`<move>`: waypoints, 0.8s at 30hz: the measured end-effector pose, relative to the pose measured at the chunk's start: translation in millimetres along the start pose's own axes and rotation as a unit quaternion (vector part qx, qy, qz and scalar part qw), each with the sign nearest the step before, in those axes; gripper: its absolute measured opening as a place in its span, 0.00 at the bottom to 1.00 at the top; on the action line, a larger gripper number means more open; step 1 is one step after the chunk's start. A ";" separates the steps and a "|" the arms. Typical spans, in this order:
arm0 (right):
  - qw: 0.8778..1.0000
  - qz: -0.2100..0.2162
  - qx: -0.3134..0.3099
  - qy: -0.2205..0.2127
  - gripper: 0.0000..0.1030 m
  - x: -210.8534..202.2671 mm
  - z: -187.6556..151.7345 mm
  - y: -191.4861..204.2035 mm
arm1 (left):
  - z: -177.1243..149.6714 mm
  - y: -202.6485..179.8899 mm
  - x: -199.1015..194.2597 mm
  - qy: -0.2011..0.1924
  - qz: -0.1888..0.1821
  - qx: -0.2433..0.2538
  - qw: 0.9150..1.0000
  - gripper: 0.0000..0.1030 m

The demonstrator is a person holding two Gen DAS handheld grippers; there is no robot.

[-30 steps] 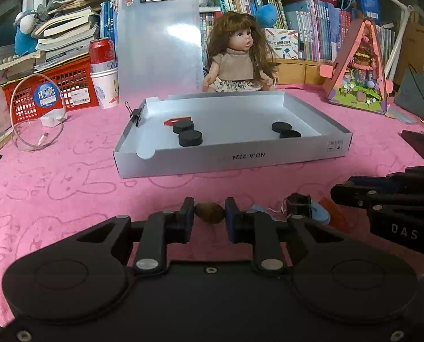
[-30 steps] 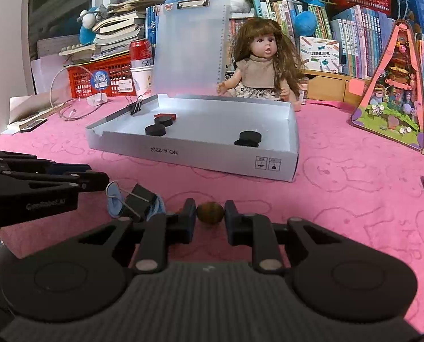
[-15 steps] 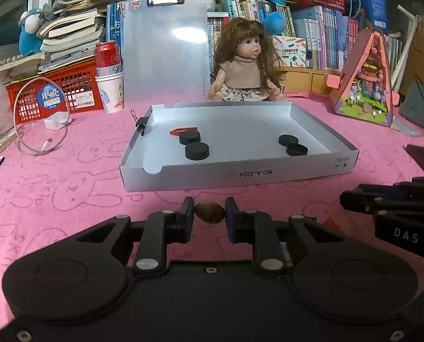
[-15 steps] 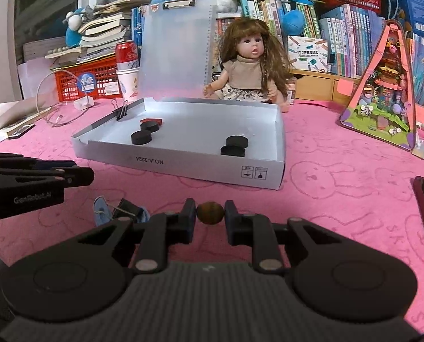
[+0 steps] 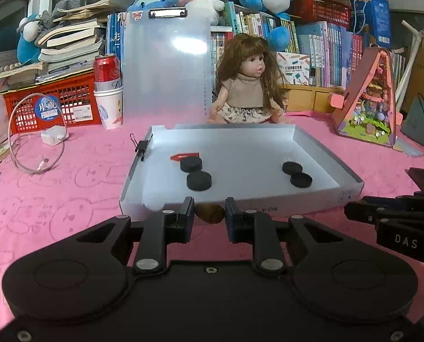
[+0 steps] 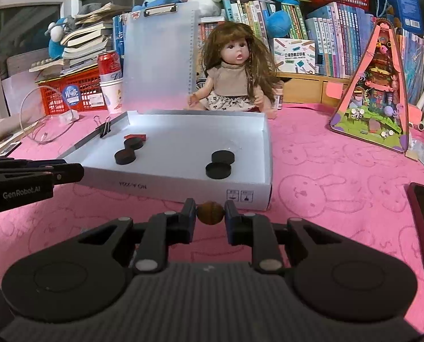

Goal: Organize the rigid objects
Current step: 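Carry the held brown nuts with both tools over the white tray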

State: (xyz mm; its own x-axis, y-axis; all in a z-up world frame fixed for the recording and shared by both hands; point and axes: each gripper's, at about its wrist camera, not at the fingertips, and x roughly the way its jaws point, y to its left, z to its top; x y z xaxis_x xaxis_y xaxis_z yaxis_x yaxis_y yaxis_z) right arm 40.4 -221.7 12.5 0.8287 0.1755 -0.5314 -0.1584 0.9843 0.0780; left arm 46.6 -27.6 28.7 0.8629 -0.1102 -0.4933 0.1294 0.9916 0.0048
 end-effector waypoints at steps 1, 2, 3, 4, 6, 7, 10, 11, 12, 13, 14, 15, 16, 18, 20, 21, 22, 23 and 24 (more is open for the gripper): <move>1.000 -0.001 0.000 0.000 0.25 0.5 1.0 -0.3 | 2.0 0.6 1.0 -0.001 0.000 0.000 1.000 0.21; 1.000 -0.002 0.000 0.000 0.25 1.2 2.8 -0.6 | 3.9 1.4 2.0 -0.002 0.000 -0.001 1.000 0.21; 1.000 -0.002 0.000 0.000 0.25 2.0 4.4 -1.1 | 5.9 2.1 3.3 -0.003 -0.001 -0.001 1.000 0.21; 1.000 -0.002 0.000 0.000 0.25 2.6 6.4 -1.5 | 7.7 3.2 4.8 -0.003 -0.001 -0.003 1.000 0.21; 1.000 -0.003 0.001 -0.002 0.25 3.9 10.4 -2.4 | 11.9 6.3 8.8 0.001 -0.004 -0.011 1.000 0.21; 1.000 -0.003 0.001 -0.002 0.25 4.7 12.5 -2.9 | 13.9 7.7 10.7 0.002 -0.004 -0.015 1.000 0.21; 1.000 -0.002 0.006 -0.003 0.25 8.2 19.1 -4.8 | 20.1 10.9 16.5 0.002 -0.001 -0.016 1.000 0.21; 1.000 -0.001 0.010 -0.002 0.25 9.9 21.7 -5.8 | 21.8 12.1 18.1 0.002 0.000 -0.016 1.000 0.21; 1.000 0.000 0.014 -0.001 0.25 11.1 23.9 -7.0 | 23.5 13.4 19.7 0.003 0.000 -0.018 1.000 0.21; 1.000 0.002 0.017 0.000 0.25 12.7 26.4 -7.9 | 25.9 15.1 21.6 0.005 -0.002 -0.020 1.000 0.20; 1.000 0.002 0.020 0.000 0.25 14.4 29.2 -8.6 | 28.5 16.6 23.6 0.007 -0.004 -0.023 1.000 0.20; 1.000 0.003 0.022 -0.001 0.25 15.9 31.6 -9.0 | 31.5 18.1 26.0 0.008 -0.003 -0.025 1.000 0.20; 1.000 0.004 0.023 -0.001 0.25 17.8 34.6 -9.5 | 34.8 19.5 28.3 0.009 -0.002 -0.025 1.000 0.20; 1.000 0.006 0.024 -0.002 0.25 21.6 40.2 -10.4 | 40.9 22.3 33.1 0.008 0.001 -0.025 1.000 0.20; 1.000 0.010 0.030 0.001 0.25 26.3 46.8 -12.1 | 47.8 25.4 38.8 0.009 0.002 -0.029 1.000 0.20; 0.999 0.012 0.033 0.002 0.25 28.1 49.5 -13.0 | 50.9 27.0 41.6 0.010 0.002 -0.031 0.999 0.20; 0.999 0.014 0.035 0.003 0.25 30.4 52.7 -14.0 | 54.0 28.7 44.5 0.011 0.002 -0.034 0.999 0.20; 0.999 0.015 0.037 0.004 0.25 32.7 55.8 -14.9 | 56.8 30.5 47.5 0.012 0.001 -0.037 0.999 0.20; 0.999 0.015 0.038 0.006 0.25 34.5 58.2 -15.8 | 59.6 32.1 51.0 0.014 0.000 -0.040 0.999 0.20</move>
State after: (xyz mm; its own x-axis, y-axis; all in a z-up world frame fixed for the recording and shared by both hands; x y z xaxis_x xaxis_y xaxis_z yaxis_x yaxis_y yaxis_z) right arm 102.7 -230.1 42.0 0.8181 0.2054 -0.5371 -0.1419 0.9773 0.1576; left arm 123.9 -5.4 55.5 0.8487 -0.1088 -0.5176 0.0881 0.9940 -0.0645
